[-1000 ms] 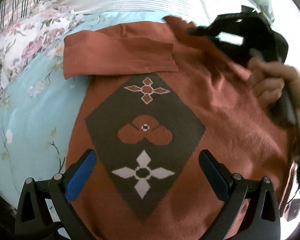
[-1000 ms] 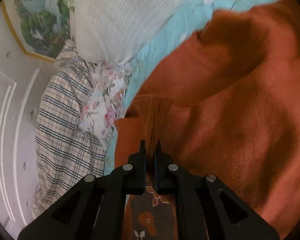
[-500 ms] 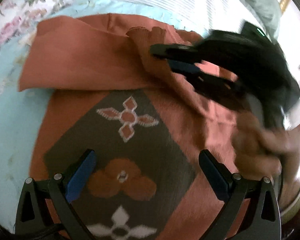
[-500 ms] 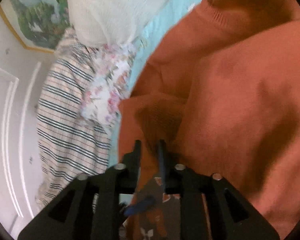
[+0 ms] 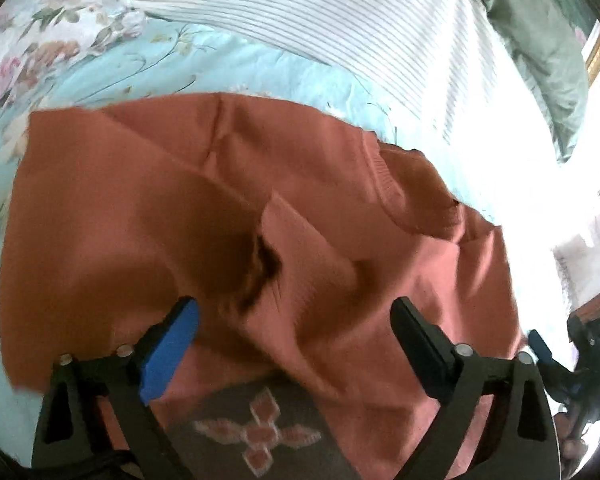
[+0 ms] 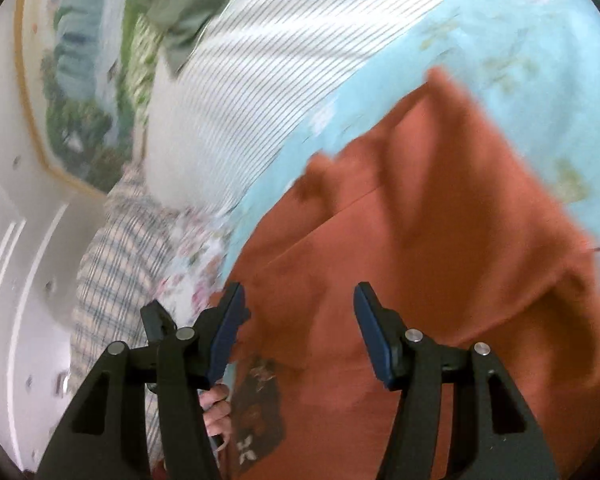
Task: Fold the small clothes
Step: 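Grasp the other sleeve cuff with the left gripper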
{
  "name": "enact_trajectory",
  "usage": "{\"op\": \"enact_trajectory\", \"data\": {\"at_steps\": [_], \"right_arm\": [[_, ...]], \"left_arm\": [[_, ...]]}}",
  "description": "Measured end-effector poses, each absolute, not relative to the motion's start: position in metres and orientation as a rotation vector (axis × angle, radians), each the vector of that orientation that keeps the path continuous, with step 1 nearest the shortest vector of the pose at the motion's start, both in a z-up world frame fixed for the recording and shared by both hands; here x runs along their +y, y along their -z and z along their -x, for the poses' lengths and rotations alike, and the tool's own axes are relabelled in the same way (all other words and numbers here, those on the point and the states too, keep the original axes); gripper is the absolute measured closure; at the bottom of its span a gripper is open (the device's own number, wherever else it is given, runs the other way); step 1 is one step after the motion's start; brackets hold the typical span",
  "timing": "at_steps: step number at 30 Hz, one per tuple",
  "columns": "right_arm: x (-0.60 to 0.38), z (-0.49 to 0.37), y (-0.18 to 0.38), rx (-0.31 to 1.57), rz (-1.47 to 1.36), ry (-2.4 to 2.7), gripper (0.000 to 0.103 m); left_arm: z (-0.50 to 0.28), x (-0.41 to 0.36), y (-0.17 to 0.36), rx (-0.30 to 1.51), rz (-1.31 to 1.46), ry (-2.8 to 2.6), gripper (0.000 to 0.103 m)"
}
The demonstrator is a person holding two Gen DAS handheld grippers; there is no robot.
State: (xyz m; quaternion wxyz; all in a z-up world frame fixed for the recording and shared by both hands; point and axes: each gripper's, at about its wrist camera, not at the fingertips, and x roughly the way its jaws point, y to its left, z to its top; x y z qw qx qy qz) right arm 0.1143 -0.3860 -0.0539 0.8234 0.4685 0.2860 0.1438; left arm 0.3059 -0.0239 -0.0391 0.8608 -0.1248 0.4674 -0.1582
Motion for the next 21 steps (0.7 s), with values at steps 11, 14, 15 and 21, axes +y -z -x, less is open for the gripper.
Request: {"op": "enact_trajectory", "data": {"at_steps": [11,14,15,21], "right_arm": [[-0.451,-0.109,0.060,0.642,-0.874,-0.041,0.044],[-0.454,-0.130,0.064,0.698,-0.816,-0.010,0.044],[-0.453,-0.137,0.066,0.719,-0.797,-0.004,0.044],[-0.440,-0.188,0.082,0.863,-0.643,0.002,0.044]], "left_arm": [[-0.272,-0.002,0.033,0.809,0.155,0.271,0.098],[-0.276,0.005,0.038,0.830,0.181,0.271,0.098],[-0.278,0.002,0.038,0.832,0.179,0.274,0.098],[-0.277,-0.009,0.038,0.831,0.132,0.286,0.098]]}}
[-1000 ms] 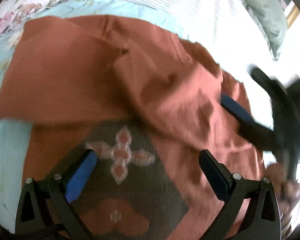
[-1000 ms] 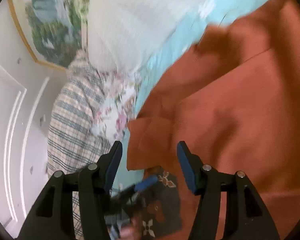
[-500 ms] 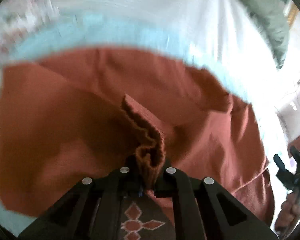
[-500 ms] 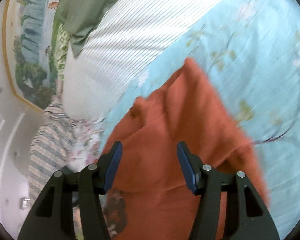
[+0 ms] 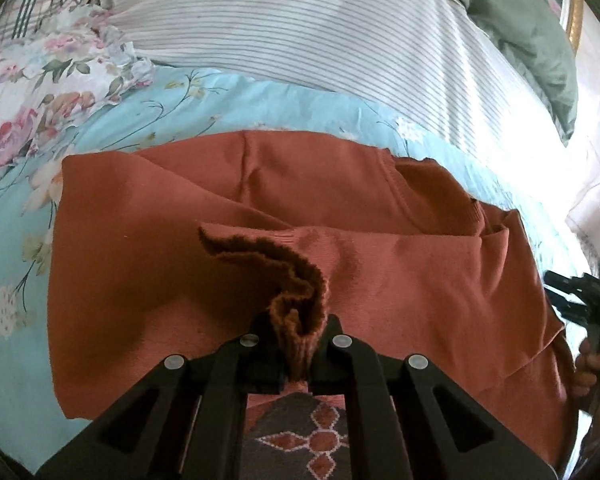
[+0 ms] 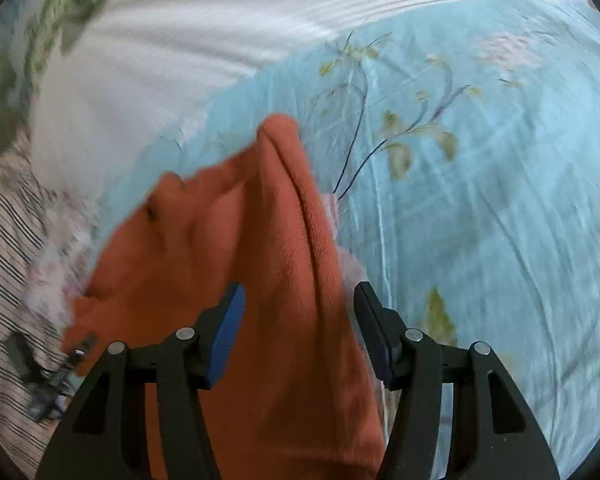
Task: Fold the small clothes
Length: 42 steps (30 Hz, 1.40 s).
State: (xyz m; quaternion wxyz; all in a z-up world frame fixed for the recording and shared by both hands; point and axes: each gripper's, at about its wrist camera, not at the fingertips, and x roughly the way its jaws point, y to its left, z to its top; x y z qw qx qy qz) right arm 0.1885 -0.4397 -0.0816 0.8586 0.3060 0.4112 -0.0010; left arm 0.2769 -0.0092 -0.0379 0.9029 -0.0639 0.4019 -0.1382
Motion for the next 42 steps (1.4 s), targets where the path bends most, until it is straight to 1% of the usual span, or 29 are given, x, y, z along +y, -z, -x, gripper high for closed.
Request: {"op": "enact_trajectory", "data": {"at_steps": [1,2,4,5,8,11,13,15,16,19,20,22,24,25,27,28,30,32,34,38,39,40,41,42], "right_arm": [[-0.438,-0.193,0.083,0.872,-0.623,0.009,0.046],[-0.437,-0.196,0.084,0.876,-0.611,0.013,0.058],[-0.441,-0.203,0.084,0.889,-0.610,-0.009,0.091],[-0.444,-0.202,0.083,0.875,-0.624,-0.012,0.092],[-0.467,-0.179,0.072,0.756,-0.692,0.027,0.092],[-0.478,-0.171,0.087,0.765,-0.739,0.062,0.092],[-0.476,-0.174,0.099,0.807,-0.735,0.073,0.091],[-0.476,-0.171,0.097,0.799,-0.743,0.097,0.086],[-0.475,-0.166,0.089,0.786,-0.718,0.138,0.085],[-0.459,-0.154,0.064,0.705,-0.660,0.116,0.085],[-0.451,-0.155,0.060,0.706,-0.645,0.083,0.080],[-0.432,-0.163,0.065,0.769,-0.618,-0.012,0.075],[-0.424,-0.168,0.079,0.835,-0.600,-0.011,0.075],[-0.427,-0.167,0.087,0.860,-0.585,0.039,0.078],[-0.440,-0.156,0.091,0.822,-0.662,0.061,0.078],[-0.445,-0.148,0.087,0.806,-0.683,0.102,0.076],[-0.442,-0.137,0.079,0.781,-0.666,0.116,0.073],[-0.432,-0.122,0.069,0.757,-0.654,0.071,0.058],[-0.421,-0.114,0.064,0.749,-0.649,0.027,0.051],[-0.389,-0.094,0.064,0.764,-0.665,-0.069,0.049],[-0.383,-0.093,0.065,0.767,-0.672,-0.082,0.048],[-0.375,-0.090,0.067,0.773,-0.683,-0.101,0.046],[-0.370,-0.088,0.069,0.779,-0.688,-0.113,0.044],[-0.365,-0.087,0.070,0.785,-0.693,-0.119,0.042]], "left_arm": [[-0.276,-0.010,0.038,0.831,0.130,0.288,0.098],[-0.276,-0.010,0.039,0.832,0.127,0.289,0.098],[-0.275,-0.012,0.039,0.833,0.122,0.290,0.098],[-0.275,-0.014,0.038,0.833,0.121,0.296,0.098],[-0.270,-0.020,0.031,0.812,0.126,0.330,0.098],[-0.267,-0.034,0.027,0.791,0.105,0.375,0.098],[-0.269,-0.044,0.034,0.800,0.068,0.354,0.098],[-0.272,-0.046,0.043,0.828,0.064,0.342,0.098],[-0.273,-0.045,0.045,0.835,0.064,0.338,0.098],[-0.271,-0.040,0.046,0.837,0.073,0.344,0.097],[-0.271,-0.040,0.046,0.837,0.071,0.345,0.097],[-0.271,-0.041,0.046,0.840,0.064,0.344,0.097],[-0.271,-0.042,0.044,0.840,0.064,0.342,0.097],[-0.269,-0.040,0.043,0.838,0.066,0.342,0.096],[-0.264,-0.033,0.040,0.836,0.074,0.344,0.092],[-0.259,-0.024,0.039,0.839,0.080,0.344,0.090],[-0.251,-0.012,0.036,0.841,0.081,0.326,0.089],[-0.235,0.009,0.033,0.830,0.077,0.283,0.090],[-0.224,0.023,0.030,0.817,0.061,0.257,0.090],[-0.205,0.031,0.028,0.798,-0.042,0.255,0.089],[-0.201,0.029,0.029,0.789,-0.093,0.249,0.085],[-0.198,0.024,0.030,0.780,-0.154,0.244,0.074],[-0.196,0.021,0.031,0.773,-0.194,0.243,0.069],[-0.194,0.017,0.033,0.765,-0.237,0.249,0.060]]}}
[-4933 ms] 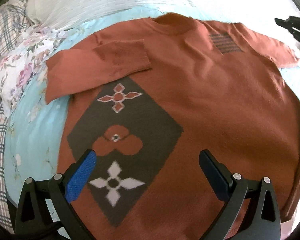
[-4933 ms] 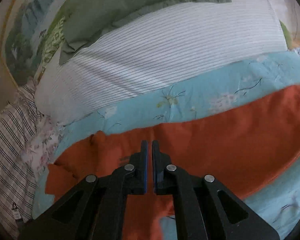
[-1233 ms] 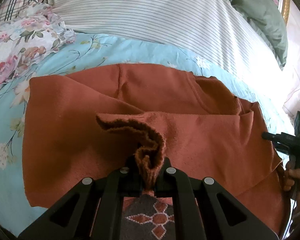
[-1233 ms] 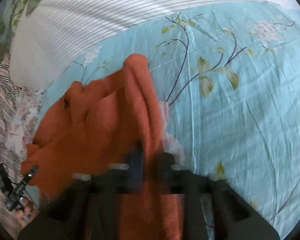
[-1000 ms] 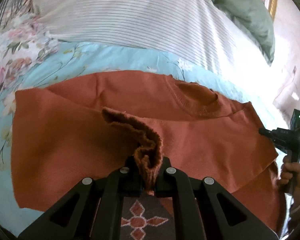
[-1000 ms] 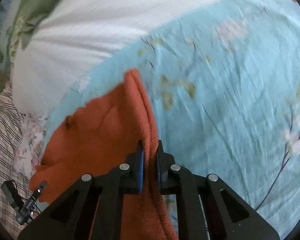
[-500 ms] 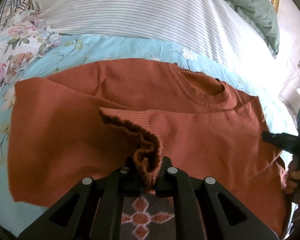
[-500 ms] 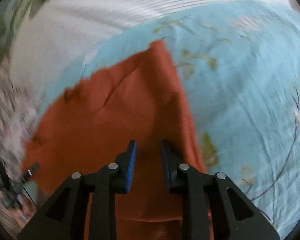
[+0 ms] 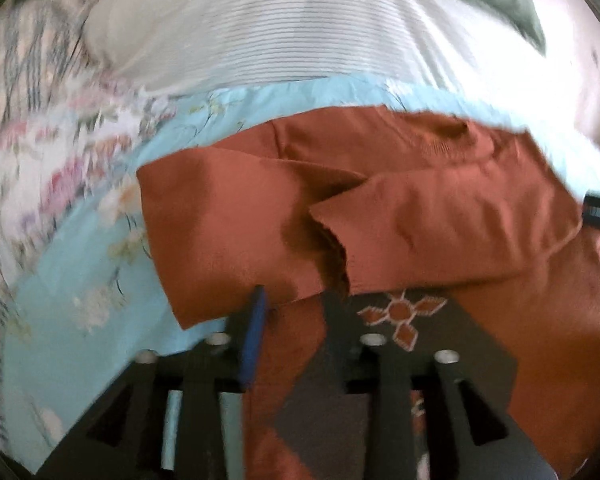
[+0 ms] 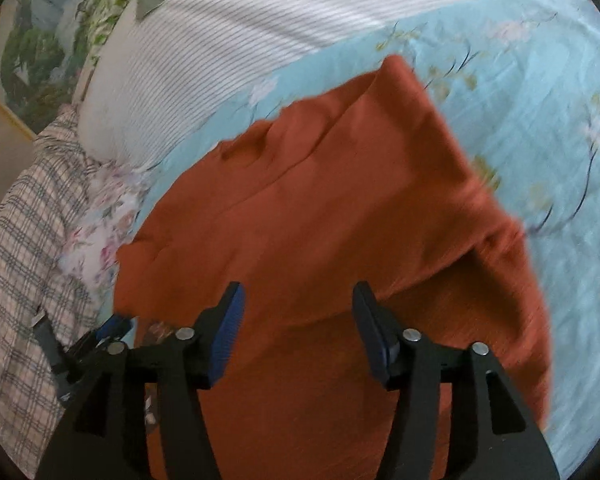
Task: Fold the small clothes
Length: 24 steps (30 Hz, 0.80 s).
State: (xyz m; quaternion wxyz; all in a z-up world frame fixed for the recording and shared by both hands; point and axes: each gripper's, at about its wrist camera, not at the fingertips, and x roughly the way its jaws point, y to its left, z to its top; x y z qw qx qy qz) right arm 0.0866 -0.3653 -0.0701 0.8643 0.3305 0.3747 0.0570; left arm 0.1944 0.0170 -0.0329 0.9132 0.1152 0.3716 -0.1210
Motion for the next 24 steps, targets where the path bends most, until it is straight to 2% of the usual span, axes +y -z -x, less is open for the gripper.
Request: {"op": "enact_trajectory", "data": {"at_steps": [1,4,11,12,14,15,20,24], "right_arm": [[-0.360,-0.085,0.072,0.794,-0.694,-0.125,0.041],[-0.348,-0.080,0.076,0.810,-0.714,-0.146,0.040],[-0.339,-0.086,0.077,0.818,-0.764,-0.166,0.040],[-0.338,-0.087,0.077,0.815,-0.770,-0.169,0.040],[-0.336,-0.088,0.075,0.810,-0.772,-0.172,0.040],[-0.336,-0.089,0.074,0.807,-0.772,-0.173,0.040],[-0.335,-0.090,0.072,0.802,-0.777,-0.172,0.040],[-0.332,-0.088,0.069,0.788,-0.785,-0.184,0.040]], "left_arm": [[-0.194,0.012,0.035,0.761,-0.284,0.259,0.053],[-0.193,0.002,0.044,0.755,-0.415,0.274,0.046],[-0.211,-0.007,0.066,0.748,-0.609,0.218,0.043],[-0.216,-0.007,0.067,0.752,-0.610,0.210,0.045],[-0.227,-0.003,0.068,0.772,-0.579,0.203,0.076],[-0.233,0.001,0.066,0.791,-0.532,0.209,0.095],[-0.249,0.040,0.032,0.789,-0.152,0.265,0.100],[-0.251,0.060,0.012,0.770,0.028,0.262,0.100]]}}
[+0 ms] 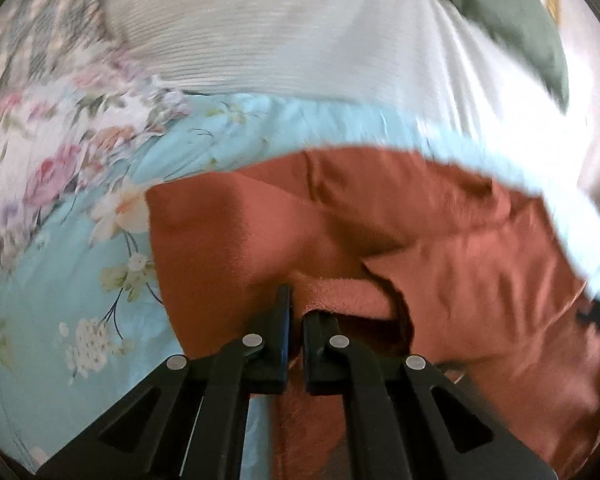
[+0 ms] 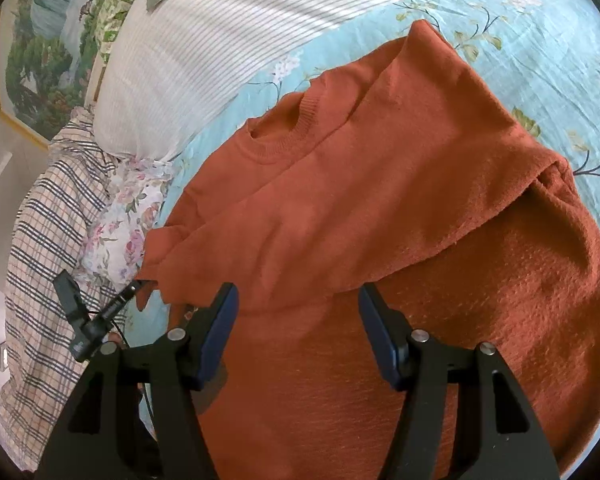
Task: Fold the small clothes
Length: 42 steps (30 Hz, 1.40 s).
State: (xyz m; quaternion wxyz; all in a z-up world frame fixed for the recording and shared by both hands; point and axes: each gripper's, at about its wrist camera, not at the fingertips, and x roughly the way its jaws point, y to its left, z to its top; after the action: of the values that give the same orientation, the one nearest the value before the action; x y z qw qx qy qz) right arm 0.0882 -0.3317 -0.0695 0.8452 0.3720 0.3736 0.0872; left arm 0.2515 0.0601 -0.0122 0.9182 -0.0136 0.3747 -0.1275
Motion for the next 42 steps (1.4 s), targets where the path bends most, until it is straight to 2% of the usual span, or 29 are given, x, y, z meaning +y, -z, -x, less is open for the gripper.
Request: {"op": "enact_trajectory", "data": {"at_steps": [4,8,21,26,30,35,38,40,42], "right_arm": [[-0.329,-0.085,0.065,0.771,-0.796,-0.207,0.040],[-0.329,-0.082,0.061,0.755,-0.805,-0.226,0.040],[-0.369,-0.048,0.053,0.670,-0.855,-0.154,0.040],[-0.383,-0.038,0.057,0.656,-0.863,-0.116,0.040],[-0.383,-0.039,0.060,0.668,-0.865,-0.116,0.040],[-0.375,-0.047,0.064,0.682,-0.875,-0.149,0.040],[-0.363,-0.055,0.063,0.697,-0.865,-0.178,0.040],[-0.354,-0.061,0.062,0.704,-0.847,-0.199,0.040],[-0.343,-0.069,0.061,0.719,-0.822,-0.220,0.040]], "left_arm": [[-0.253,0.090,-0.011,0.739,0.273,0.261,0.100],[-0.251,0.091,-0.036,0.698,0.371,0.286,0.100],[-0.235,-0.052,-0.115,0.551,0.367,0.620,0.100],[-0.237,-0.107,-0.080,0.636,0.297,0.666,0.100],[-0.236,-0.149,-0.027,0.753,0.164,0.639,0.100],[-0.236,-0.165,0.017,0.853,0.065,0.603,0.099],[-0.231,-0.158,0.026,0.874,0.032,0.598,0.083],[-0.219,-0.145,0.024,0.850,-0.001,0.582,0.067],[-0.207,-0.134,0.022,0.828,-0.020,0.568,0.061]]}}
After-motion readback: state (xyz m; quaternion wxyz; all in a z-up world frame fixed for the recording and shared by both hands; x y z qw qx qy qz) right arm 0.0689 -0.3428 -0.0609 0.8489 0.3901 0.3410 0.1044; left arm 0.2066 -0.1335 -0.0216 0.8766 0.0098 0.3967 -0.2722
